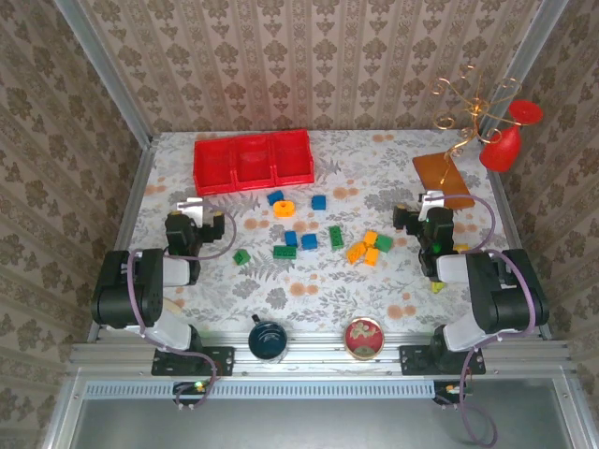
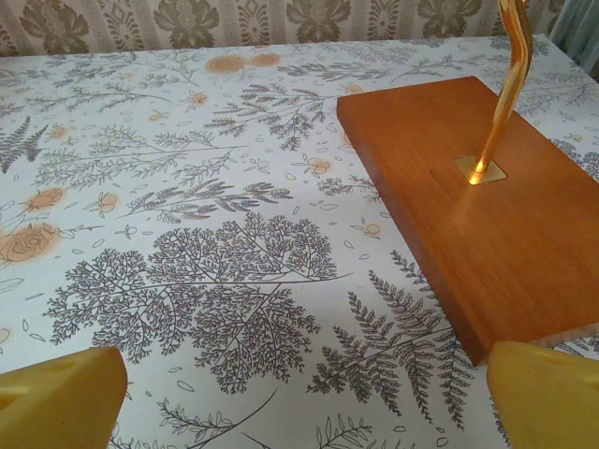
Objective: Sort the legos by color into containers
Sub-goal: Move the container to the top-center of the table.
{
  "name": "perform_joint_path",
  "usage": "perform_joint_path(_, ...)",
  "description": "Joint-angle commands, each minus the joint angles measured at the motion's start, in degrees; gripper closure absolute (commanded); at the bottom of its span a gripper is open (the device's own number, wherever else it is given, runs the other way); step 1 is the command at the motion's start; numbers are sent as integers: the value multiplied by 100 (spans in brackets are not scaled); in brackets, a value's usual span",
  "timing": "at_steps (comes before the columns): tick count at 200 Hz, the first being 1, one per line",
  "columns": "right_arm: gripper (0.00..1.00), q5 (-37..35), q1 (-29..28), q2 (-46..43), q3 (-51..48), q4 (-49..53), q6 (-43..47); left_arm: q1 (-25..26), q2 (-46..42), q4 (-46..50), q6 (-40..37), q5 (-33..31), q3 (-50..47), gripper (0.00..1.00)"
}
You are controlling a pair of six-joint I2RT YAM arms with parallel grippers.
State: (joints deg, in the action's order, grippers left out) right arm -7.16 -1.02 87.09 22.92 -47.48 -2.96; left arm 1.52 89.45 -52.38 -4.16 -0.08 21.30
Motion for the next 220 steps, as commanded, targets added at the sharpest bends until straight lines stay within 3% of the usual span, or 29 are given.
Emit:
perform_joint_path(1, 0, -119, -30, 35, 26, -176, -12, 21, -25, -132, -92, -54, 80, 0)
perform_joint_path(220, 0, -113, -32, 27, 5, -189, -11, -99, -25, -27, 38, 65, 131, 0)
